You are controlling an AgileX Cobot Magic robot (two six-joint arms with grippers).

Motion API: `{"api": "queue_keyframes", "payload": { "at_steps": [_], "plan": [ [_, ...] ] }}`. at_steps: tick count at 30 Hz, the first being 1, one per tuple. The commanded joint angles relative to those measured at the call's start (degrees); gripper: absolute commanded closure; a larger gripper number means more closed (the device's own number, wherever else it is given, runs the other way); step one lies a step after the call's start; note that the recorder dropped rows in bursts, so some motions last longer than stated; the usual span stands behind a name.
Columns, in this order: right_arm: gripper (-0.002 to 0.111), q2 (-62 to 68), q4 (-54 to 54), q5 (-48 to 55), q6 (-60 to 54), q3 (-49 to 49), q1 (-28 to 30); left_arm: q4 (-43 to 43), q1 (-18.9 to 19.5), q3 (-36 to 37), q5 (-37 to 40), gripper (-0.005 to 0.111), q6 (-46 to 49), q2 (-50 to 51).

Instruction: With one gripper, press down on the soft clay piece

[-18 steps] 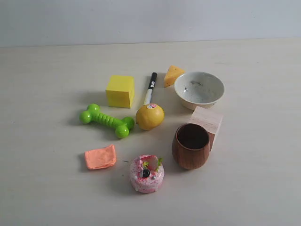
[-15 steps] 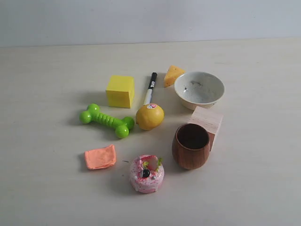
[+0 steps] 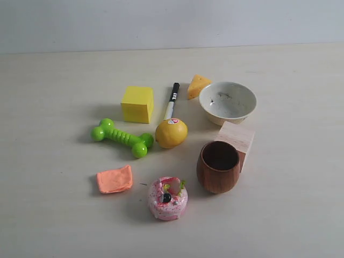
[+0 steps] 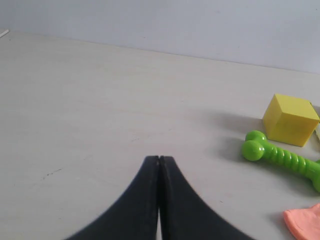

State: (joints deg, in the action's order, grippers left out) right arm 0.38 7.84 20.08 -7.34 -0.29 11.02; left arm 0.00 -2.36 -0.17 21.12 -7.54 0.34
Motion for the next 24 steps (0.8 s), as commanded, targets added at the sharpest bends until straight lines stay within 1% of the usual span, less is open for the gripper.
{"api": "queue_keyframes", "payload": {
  "at_steps": [1, 10, 12, 18, 20, 24],
  "plan": [
    [0.108, -0.38, -0.28, -0.71, 0.01, 0.29, 0.25, -0.57, 0.11, 0.17, -0.2, 0.107, -0.03, -0.34],
    [0.108, -0.38, -0.28, -0.71, -0.13, 0.29, 0.25, -0.57, 0.11, 0.17, -1.23, 0.107, -0.03, -0.34],
    [0.108, -0.38, -0.28, -0.71, -0.13, 0.29, 0.25, -0.57, 0.11, 0.17, -3.61, 0.107, -0.03, -0.34],
    [0.108, -0.38, -0.28, -0.71, -0.03, 0.29, 0.25, -0.57, 0.11, 0.17, -15.92, 0.107, -0.03, -0.34],
    [0.108, -0.38, -0.28, -0.71, -0.03, 0.29, 0.25, -0.57, 0.11, 0.17, -17.16, 0.107, -0.03, -0.34],
    [0.108, -0.38, -0.28, -0.71, -0.03, 0.29, 0.25, -0.57, 0.11, 0.17, -16.95, 0.107, 0.1, -0.34]
  ]
}}
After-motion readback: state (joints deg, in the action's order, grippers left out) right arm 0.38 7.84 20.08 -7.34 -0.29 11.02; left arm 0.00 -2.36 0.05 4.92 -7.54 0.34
